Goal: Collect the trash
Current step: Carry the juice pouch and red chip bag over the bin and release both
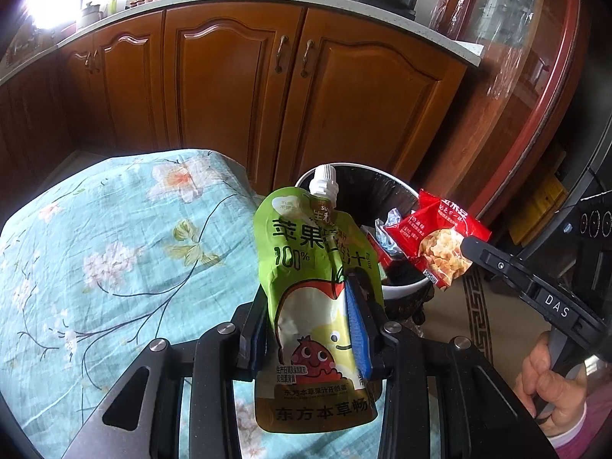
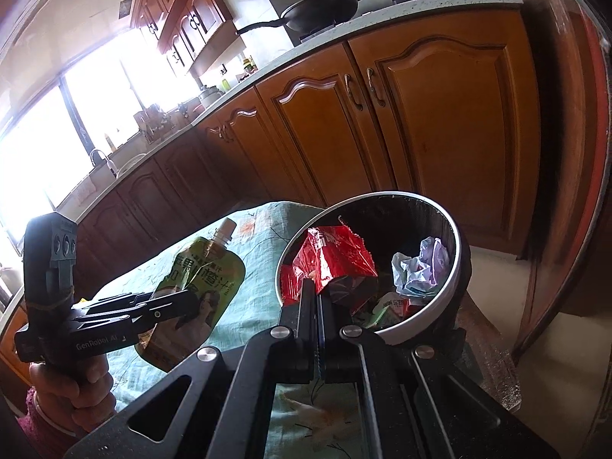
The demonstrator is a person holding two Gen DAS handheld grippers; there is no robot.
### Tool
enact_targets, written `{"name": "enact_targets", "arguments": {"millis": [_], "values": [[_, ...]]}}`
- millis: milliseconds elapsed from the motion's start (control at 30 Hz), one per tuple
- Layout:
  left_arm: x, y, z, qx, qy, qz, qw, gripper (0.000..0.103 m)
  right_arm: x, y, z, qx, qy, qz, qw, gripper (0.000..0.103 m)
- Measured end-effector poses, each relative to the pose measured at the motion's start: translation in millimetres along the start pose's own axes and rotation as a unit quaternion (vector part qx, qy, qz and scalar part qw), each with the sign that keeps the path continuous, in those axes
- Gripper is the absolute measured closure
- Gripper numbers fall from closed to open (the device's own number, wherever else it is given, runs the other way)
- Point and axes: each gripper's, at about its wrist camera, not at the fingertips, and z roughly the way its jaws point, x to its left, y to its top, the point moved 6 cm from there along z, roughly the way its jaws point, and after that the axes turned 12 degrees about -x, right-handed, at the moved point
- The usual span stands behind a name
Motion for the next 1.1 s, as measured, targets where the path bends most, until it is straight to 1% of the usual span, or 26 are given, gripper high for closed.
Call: {"name": "enact_targets", "arguments": {"millis": [300, 467, 600, 800, 967, 1100], "values": [[-4, 15, 23, 0.008, -0.013, -0.014, 0.9998, 0.069, -15, 10, 7, 0.000, -0.016, -0.008, 1.000, 0.102], [-8, 26, 39, 0.012, -0.014, -0.011, 0.9998, 0.069, -21, 15, 12, 0.005, -0.026, -0.013, 1.000, 0.102], [-13, 34, 53, 0.022, -0.014, -0.009, 0.9996, 0.068, -24, 19, 16, 0.010, -0.034, -0.019, 0.999, 0.102], [-19, 43, 74, 0.037, -0.006, 0.008, 0.9993, 0.068, -30, 26, 26, 0.019, -0.045, -0.034, 0.998, 0.102], [-22, 45, 94, 0.057, -0.011, 0.001, 0.9983, 0.068, -36, 28, 35, 0.035, -0.054, -0.044, 0.997, 0.102], [-21, 48, 107, 0.067, -0.007, -0.001, 0.9977, 0.068, -41, 28, 43, 0.047, -0.057, -0.047, 0.996, 0.102]]}}
